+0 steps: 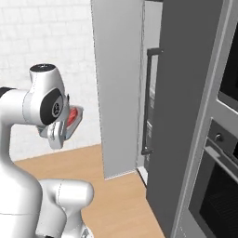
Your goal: Take the meat container that has the steak and place it on the second highest rack of the freezer. Then take the vegetable container that has the potatos and place it on the highest rack of the freezer.
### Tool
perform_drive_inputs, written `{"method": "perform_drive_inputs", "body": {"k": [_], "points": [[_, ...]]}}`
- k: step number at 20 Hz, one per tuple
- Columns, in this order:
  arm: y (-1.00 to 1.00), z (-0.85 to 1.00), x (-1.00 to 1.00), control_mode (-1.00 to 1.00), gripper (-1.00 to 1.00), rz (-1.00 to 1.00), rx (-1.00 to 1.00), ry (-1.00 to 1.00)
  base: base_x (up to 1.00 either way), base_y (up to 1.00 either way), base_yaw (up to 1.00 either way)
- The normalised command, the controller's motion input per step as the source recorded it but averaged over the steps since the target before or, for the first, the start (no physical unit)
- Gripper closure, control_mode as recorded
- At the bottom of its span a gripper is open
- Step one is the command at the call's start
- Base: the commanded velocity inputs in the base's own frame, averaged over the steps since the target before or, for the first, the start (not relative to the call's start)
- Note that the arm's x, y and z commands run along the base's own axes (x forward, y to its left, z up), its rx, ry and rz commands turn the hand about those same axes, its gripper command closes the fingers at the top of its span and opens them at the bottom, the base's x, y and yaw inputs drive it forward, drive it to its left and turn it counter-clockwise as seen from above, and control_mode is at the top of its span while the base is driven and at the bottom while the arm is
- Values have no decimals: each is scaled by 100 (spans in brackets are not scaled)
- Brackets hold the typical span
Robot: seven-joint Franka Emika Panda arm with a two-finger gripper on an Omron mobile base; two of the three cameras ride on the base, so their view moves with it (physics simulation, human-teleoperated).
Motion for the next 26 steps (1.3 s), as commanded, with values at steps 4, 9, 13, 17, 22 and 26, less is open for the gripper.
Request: {"method": "perform_drive_inputs", "body": {"k": [4, 9, 13, 17, 22, 26], "points": [[0, 0, 0, 100, 100, 0, 0, 0, 66, 66, -52], [0, 0, 0, 100, 100, 0, 0, 0, 61, 76, -41], [0, 0, 0, 100, 100, 0, 0, 0, 32, 19, -33], [0, 0, 0, 100, 100, 0, 0, 0, 38, 9, -39], [0, 0, 0, 100, 100, 0, 0, 0, 53, 46, -38], [0, 0, 0, 100, 100, 0, 0, 0, 59, 32, -26]]}}
